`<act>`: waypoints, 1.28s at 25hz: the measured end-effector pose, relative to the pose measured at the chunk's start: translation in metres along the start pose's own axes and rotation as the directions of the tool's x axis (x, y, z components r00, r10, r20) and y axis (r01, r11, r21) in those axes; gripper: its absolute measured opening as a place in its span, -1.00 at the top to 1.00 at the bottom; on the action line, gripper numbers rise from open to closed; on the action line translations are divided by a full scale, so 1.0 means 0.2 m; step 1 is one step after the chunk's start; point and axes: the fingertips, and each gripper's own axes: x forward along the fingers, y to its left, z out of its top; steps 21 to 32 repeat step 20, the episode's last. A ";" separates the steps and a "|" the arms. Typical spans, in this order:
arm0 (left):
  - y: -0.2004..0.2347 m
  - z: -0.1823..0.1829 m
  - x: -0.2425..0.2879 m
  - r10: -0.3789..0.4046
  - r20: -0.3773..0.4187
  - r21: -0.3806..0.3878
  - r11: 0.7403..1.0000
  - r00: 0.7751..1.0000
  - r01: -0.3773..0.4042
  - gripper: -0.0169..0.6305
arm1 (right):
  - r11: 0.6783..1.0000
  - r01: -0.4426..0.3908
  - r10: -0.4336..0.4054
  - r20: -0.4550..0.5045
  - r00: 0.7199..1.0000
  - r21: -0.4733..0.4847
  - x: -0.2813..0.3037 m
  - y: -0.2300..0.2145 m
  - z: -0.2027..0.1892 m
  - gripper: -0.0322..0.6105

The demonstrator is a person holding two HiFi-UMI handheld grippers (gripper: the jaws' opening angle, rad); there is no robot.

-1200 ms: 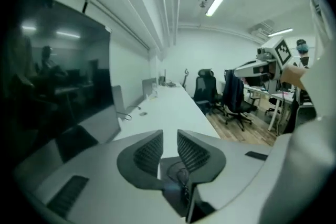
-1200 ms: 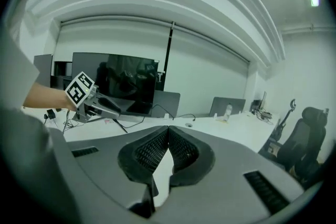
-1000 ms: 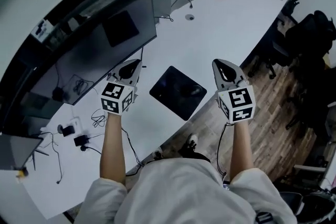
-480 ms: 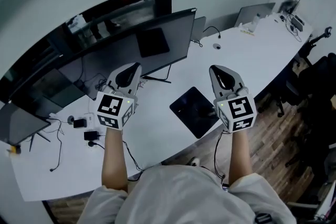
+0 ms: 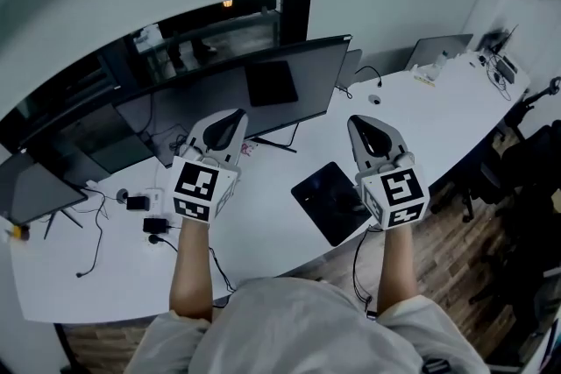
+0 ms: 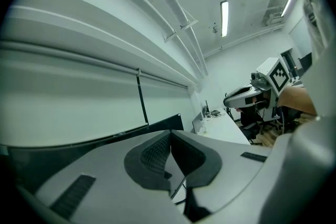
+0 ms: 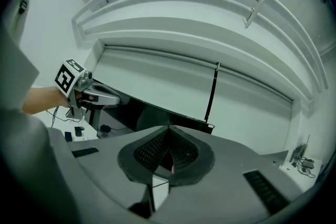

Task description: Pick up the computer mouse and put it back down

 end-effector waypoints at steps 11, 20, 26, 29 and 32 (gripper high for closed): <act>-0.01 -0.03 0.02 -0.007 -0.012 0.006 1.000 1.000 0.008 0.89 | 1.000 -0.007 0.007 -0.017 1.000 -0.009 0.03 0.01 -0.04 0.86; -0.06 -0.01 0.05 -0.029 -0.010 0.015 0.999 1.000 0.029 0.89 | 1.000 -0.012 0.012 -0.030 0.999 -0.006 0.02 -0.01 -0.08 0.86; -0.06 -0.01 0.05 -0.029 -0.010 0.015 0.999 1.000 0.029 0.89 | 1.000 -0.012 0.012 -0.030 0.999 -0.006 0.02 -0.01 -0.08 0.86; -0.06 -0.01 0.05 -0.029 -0.010 0.015 0.999 1.000 0.029 0.89 | 1.000 -0.012 0.012 -0.030 0.999 -0.006 0.02 -0.01 -0.08 0.86; -0.06 -0.01 0.05 -0.029 -0.010 0.015 0.999 1.000 0.029 0.89 | 1.000 -0.012 0.012 -0.030 0.999 -0.006 0.02 -0.01 -0.08 0.86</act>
